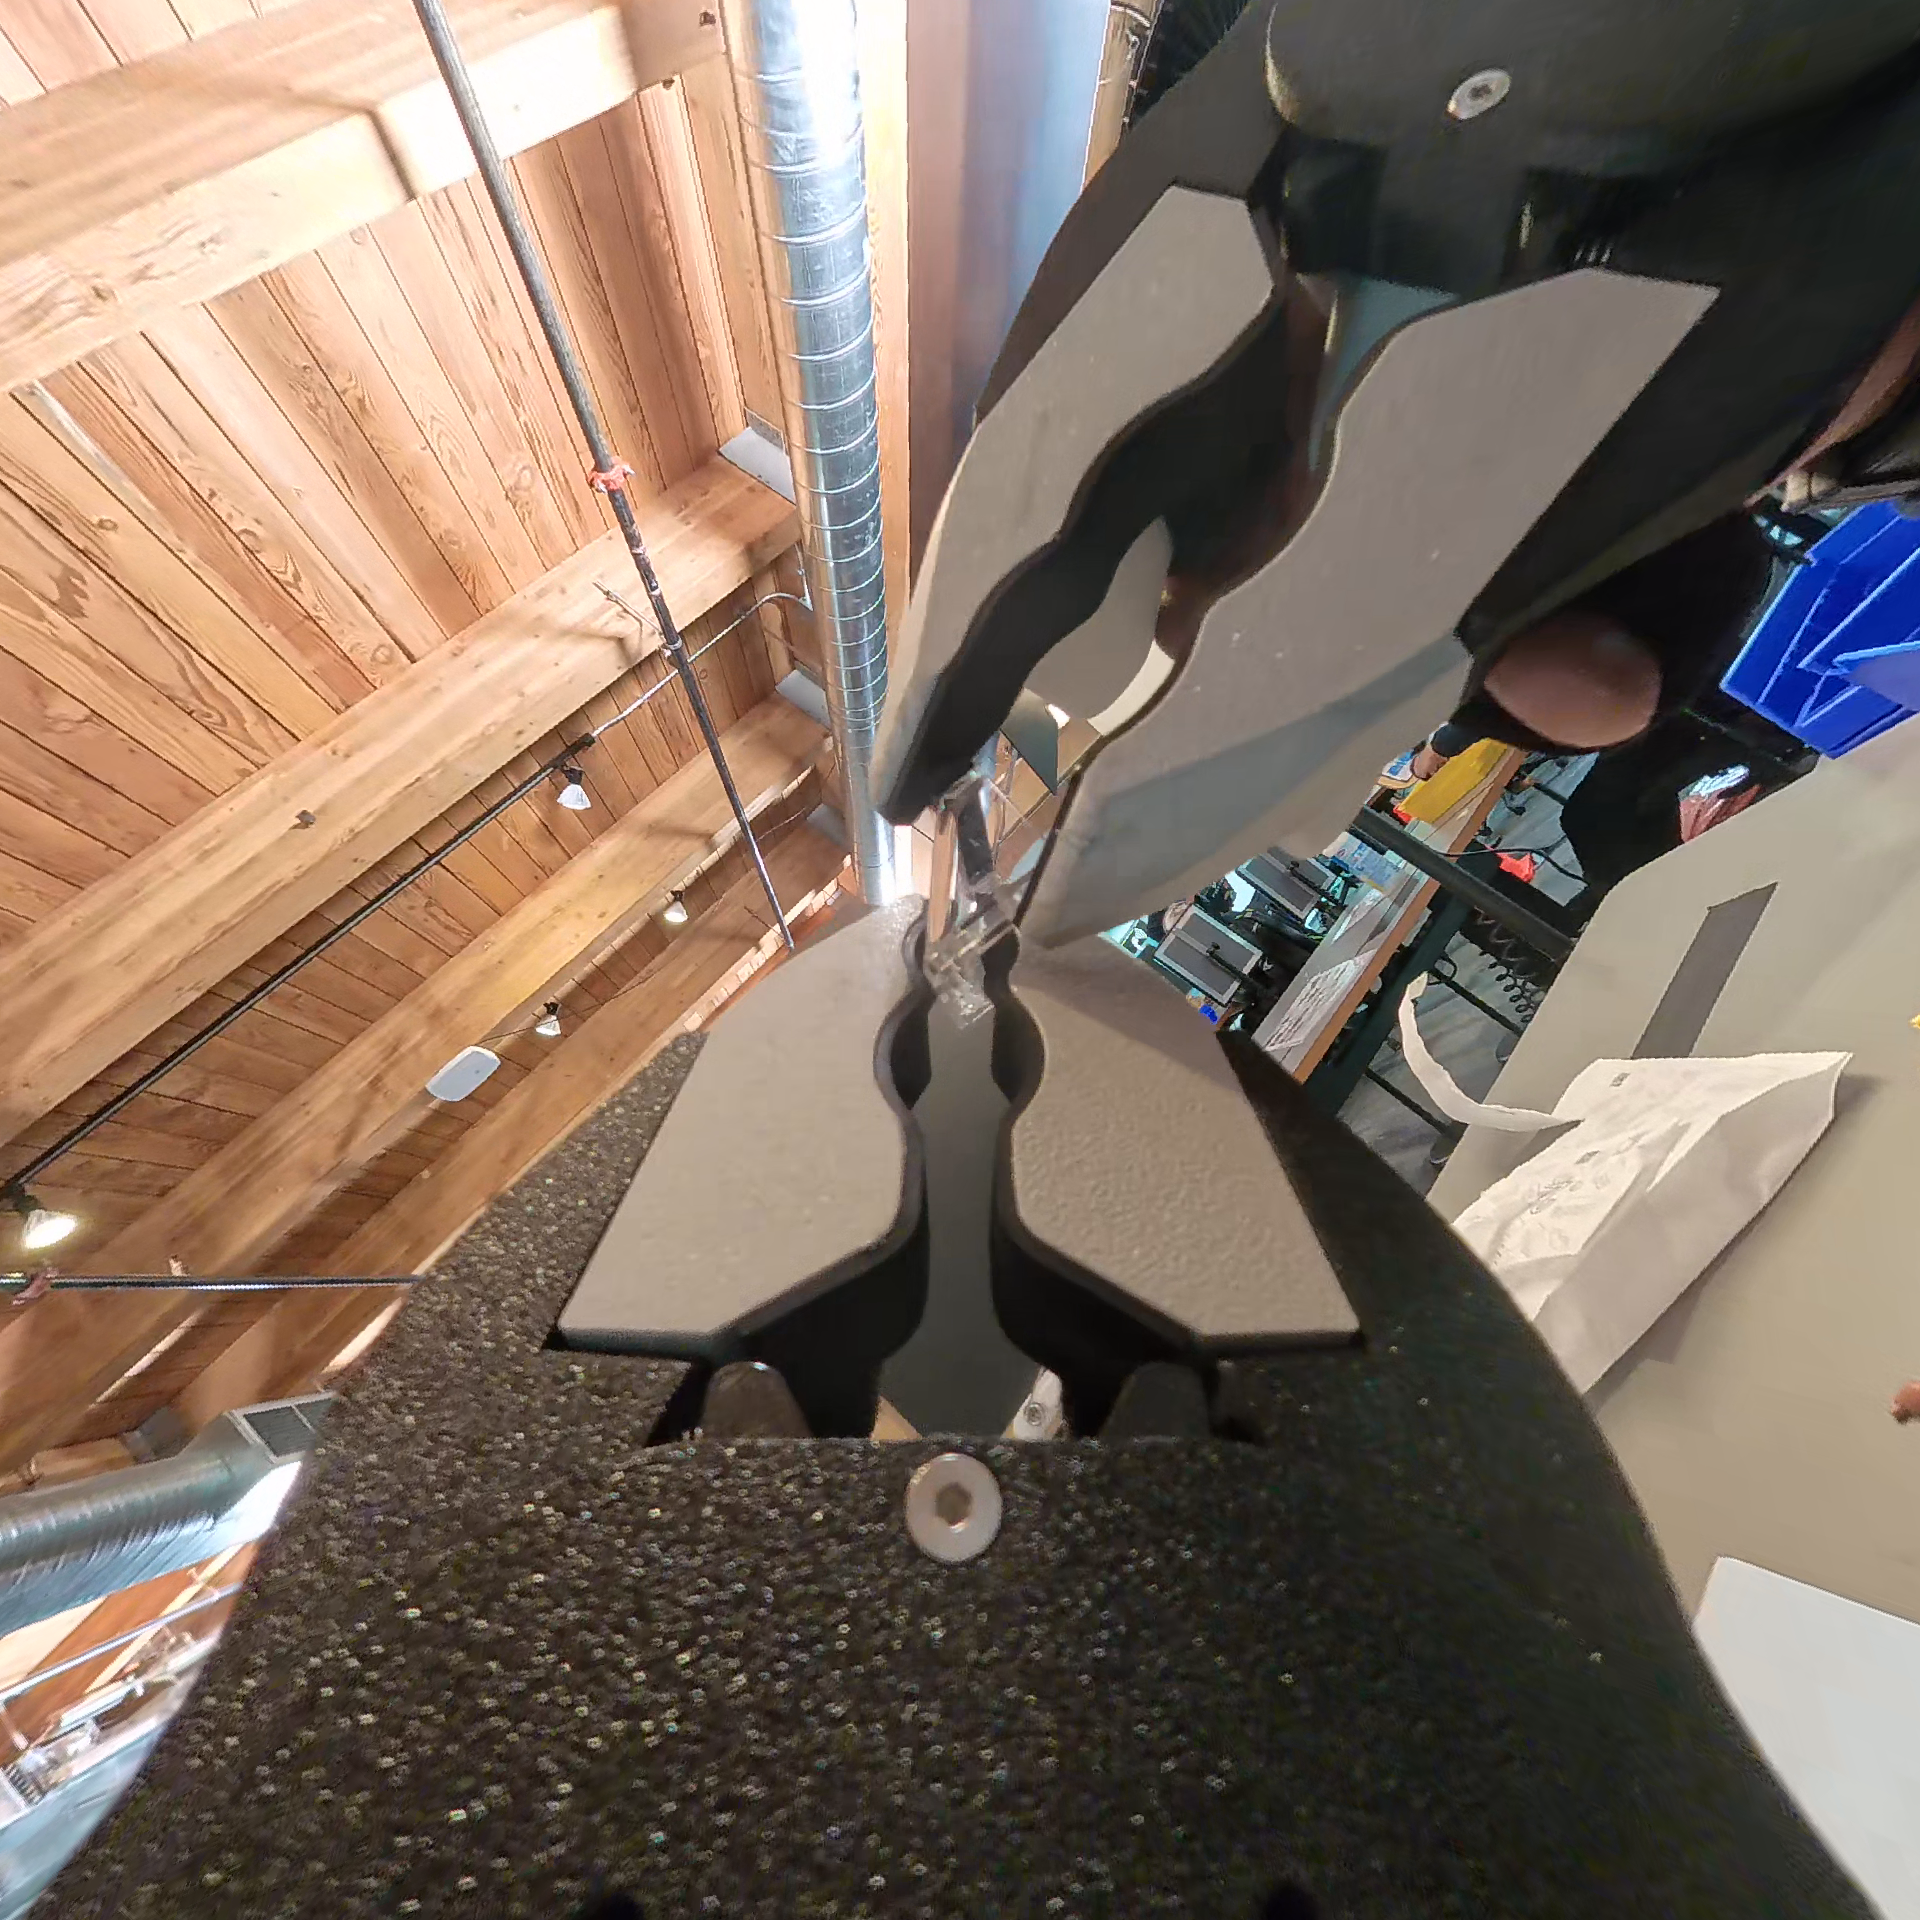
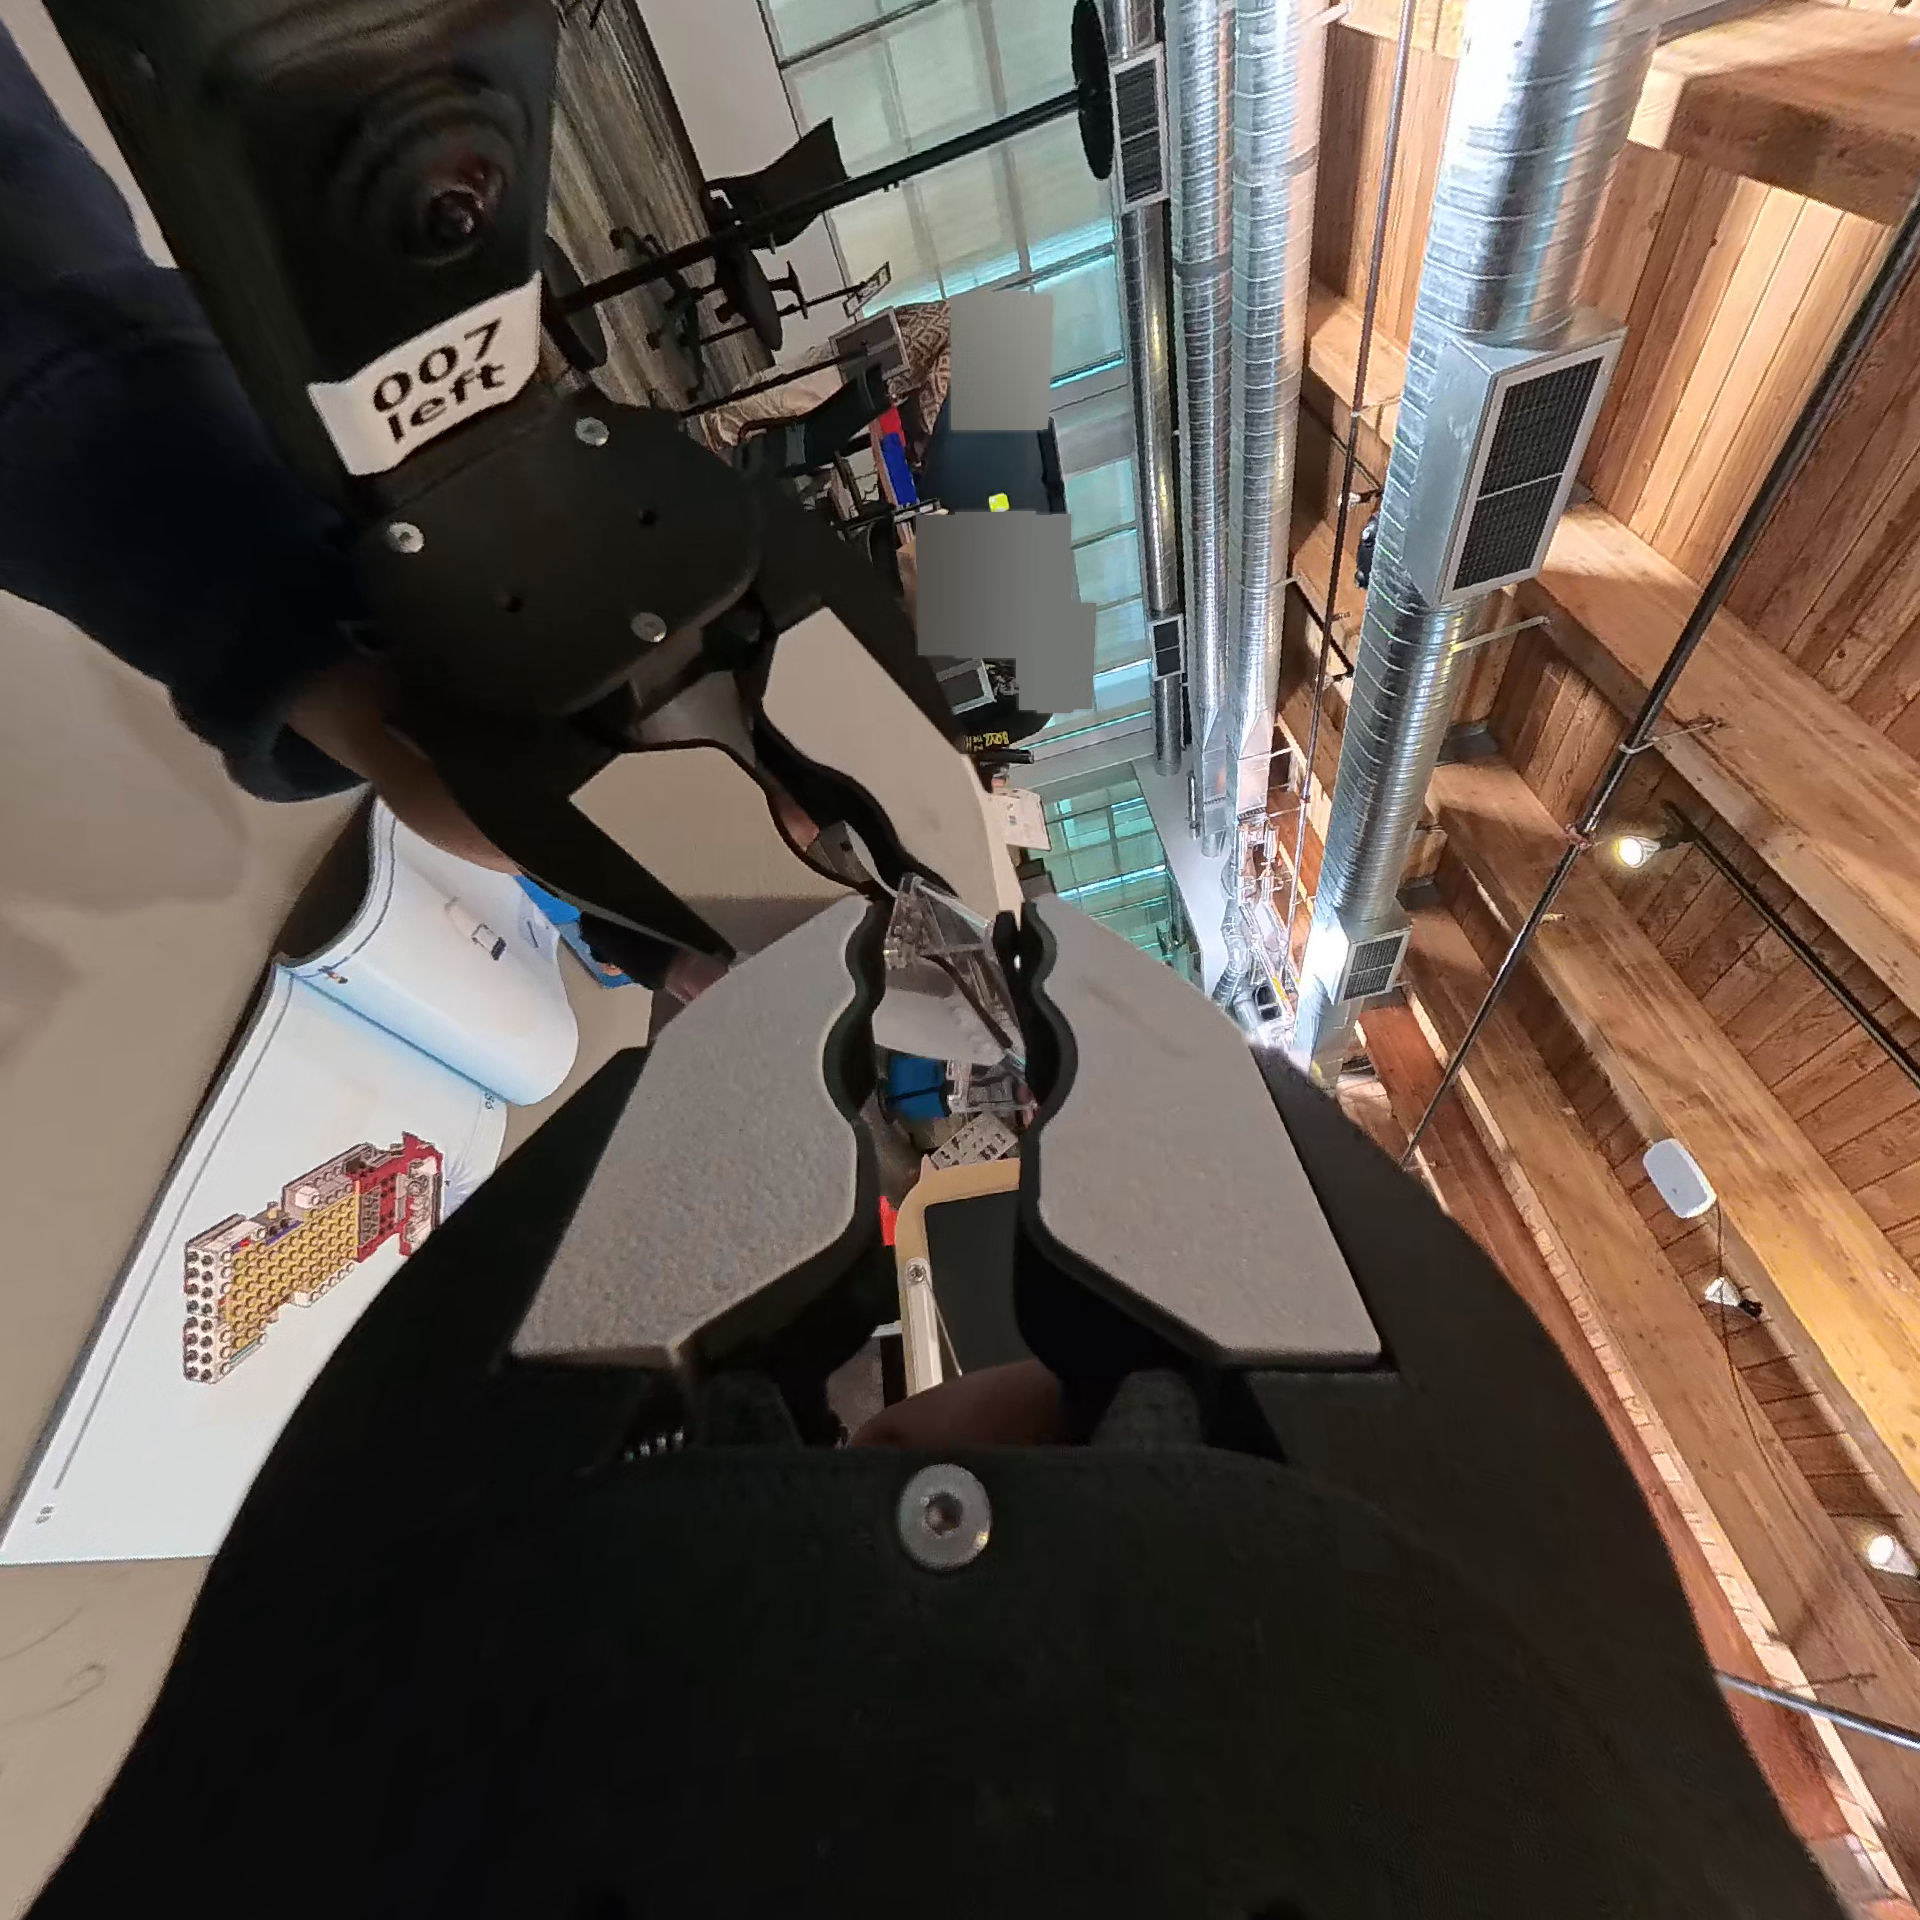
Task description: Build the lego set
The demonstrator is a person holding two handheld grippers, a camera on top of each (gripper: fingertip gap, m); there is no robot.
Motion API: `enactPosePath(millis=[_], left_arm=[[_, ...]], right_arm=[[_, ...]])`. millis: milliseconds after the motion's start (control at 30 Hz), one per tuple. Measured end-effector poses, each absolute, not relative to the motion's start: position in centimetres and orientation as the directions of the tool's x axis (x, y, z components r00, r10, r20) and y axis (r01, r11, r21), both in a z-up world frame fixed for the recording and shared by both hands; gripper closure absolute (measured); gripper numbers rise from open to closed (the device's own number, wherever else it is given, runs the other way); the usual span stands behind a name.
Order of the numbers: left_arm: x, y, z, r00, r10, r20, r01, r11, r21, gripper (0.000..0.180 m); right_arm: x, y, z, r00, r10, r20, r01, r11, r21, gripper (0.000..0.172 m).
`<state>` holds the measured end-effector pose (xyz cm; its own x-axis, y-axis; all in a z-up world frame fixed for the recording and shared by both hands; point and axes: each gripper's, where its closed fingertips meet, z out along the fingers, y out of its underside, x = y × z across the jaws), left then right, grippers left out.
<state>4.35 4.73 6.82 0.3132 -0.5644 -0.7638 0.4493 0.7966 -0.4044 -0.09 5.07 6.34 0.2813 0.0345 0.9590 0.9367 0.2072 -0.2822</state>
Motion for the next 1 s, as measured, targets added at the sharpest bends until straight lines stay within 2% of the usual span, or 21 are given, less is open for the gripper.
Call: enactPosePath(millis=[133,233,400,533,767,1000], left_arm=[[5.3,5.8,6.0,0.311,-0.6,-0.737,0.424,0.781,-0.458,0.174],[6.8,6.9,2.7,0.282,-0.629,-0.724,0.386,0.765,-0.515,0.174],[7.2,5.2,-6.1,0.185,-0.535,-0.824,0.311,0.828,-0.467,0.174],[6.1,4.7,-7.7,0.136,-0.558,-0.819,0.264,0.817,-0.513,0.174],[0.7,4.0,-8.1,0.107,-0.663,-0.741,0.178,0.746,-0.642,0.174],[-5.2,-0.5,-7.0,0.122,-0.611,-0.782,0.196,0.787,-0.585,0.174]], right_arm=[[0.3,5.5,5.7,0.345,0.068,0.936,0.913,0.208,-0.351,0.138],[1.1,5.8,4.5,0.426,0.102,0.899,0.876,0.202,-0.438,0.135],[2.2,6.4,0.6,0.658,0.146,0.739,0.715,0.186,-0.674,0.131],[1.2,5.6,-2.0,0.753,0.201,0.626,0.601,0.177,-0.779,0.131],[-0.6,1.4,-4.3,0.732,0.178,0.658,0.648,0.116,-0.753,0.131],[-3.7,-4.3,-7.8,0.548,-0.001,0.836,0.836,-0.004,-0.548,0.13]])
